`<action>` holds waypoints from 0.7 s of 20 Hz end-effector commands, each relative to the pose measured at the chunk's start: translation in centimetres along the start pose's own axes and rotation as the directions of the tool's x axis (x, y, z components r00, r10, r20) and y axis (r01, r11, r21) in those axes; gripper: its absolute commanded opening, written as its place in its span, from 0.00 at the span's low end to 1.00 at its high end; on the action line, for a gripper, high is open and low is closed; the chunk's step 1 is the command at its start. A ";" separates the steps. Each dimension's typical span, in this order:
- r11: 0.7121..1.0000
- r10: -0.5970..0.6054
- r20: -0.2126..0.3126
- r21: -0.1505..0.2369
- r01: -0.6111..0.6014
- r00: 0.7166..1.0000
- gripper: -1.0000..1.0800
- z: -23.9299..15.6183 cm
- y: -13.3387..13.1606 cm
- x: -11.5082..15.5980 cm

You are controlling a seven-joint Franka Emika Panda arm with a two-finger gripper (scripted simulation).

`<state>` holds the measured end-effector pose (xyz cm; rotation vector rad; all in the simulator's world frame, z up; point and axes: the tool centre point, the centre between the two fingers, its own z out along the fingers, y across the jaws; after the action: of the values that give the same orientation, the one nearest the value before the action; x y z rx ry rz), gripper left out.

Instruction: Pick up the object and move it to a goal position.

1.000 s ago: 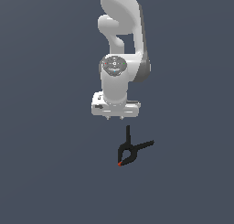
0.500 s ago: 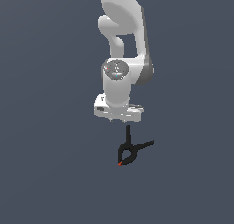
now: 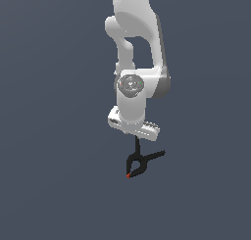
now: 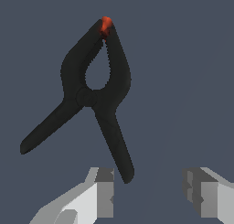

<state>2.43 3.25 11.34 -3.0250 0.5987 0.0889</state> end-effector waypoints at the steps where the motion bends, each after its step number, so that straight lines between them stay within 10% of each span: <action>1: 0.997 0.070 0.008 0.014 -0.070 0.997 0.62 0.5 -1.0 0.2; 14: 0.907 0.412 0.078 0.060 -0.416 0.908 0.62 3.2 -6.4 1.0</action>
<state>5.37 8.42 8.63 -2.7891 1.1427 0.1640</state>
